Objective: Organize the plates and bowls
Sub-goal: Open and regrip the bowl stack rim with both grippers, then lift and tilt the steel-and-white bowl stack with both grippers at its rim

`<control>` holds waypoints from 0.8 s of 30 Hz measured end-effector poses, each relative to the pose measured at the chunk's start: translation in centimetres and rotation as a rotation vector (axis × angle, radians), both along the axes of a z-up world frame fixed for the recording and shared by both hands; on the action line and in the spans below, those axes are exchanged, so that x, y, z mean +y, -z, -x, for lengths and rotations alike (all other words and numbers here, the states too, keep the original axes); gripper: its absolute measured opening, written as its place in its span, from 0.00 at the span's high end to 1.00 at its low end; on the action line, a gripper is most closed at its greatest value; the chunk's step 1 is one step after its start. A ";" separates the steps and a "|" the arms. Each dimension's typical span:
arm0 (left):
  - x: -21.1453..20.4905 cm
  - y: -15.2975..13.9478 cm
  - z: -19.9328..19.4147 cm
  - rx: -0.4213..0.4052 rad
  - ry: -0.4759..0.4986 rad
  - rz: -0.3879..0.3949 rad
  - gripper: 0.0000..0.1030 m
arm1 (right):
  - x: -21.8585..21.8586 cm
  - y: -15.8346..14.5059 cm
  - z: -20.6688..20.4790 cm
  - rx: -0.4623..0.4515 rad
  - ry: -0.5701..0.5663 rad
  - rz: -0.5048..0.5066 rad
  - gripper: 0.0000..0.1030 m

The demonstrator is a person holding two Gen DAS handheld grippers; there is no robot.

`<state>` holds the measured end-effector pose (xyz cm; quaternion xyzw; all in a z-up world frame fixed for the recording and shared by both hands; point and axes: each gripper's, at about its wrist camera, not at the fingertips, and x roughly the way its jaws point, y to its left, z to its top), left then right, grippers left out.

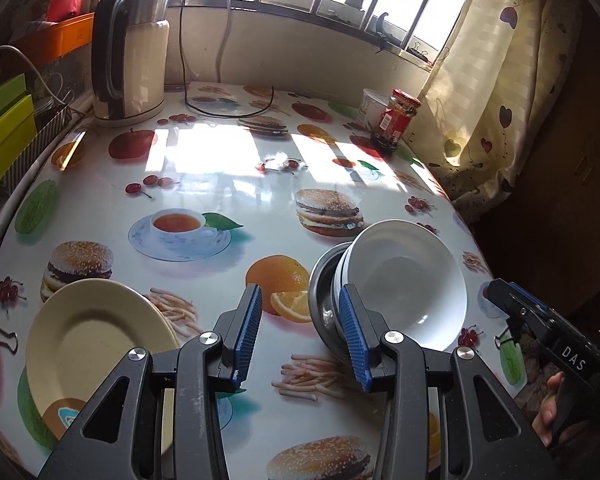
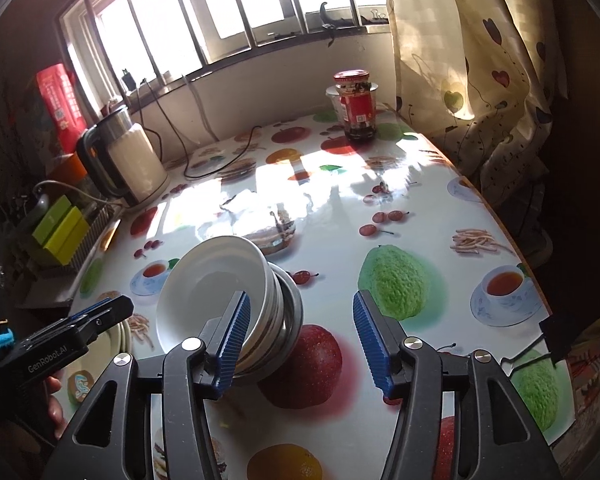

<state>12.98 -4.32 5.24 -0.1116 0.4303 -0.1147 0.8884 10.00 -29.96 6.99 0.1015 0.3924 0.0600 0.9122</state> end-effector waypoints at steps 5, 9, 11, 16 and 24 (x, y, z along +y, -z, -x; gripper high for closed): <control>0.9 1.0 -0.3 0.030 -0.022 0.018 0.60 | -1.7 0.6 0.1 0.015 0.039 -0.005 0.47; 0.7 1.9 -0.5 0.063 -0.021 0.010 0.60 | -2.6 1.7 0.0 0.042 0.059 -0.010 0.47; 0.5 2.3 -0.6 0.075 -0.010 0.021 0.60 | -2.8 2.4 -0.2 0.059 0.061 -0.010 0.47; 0.3 3.0 -0.8 0.102 -0.001 0.048 0.60 | -2.8 3.9 -0.6 0.078 0.040 -0.028 0.47; 0.6 4.1 -1.4 0.133 -0.008 0.056 0.60 | -2.9 5.5 -1.5 0.100 -0.017 -0.103 0.47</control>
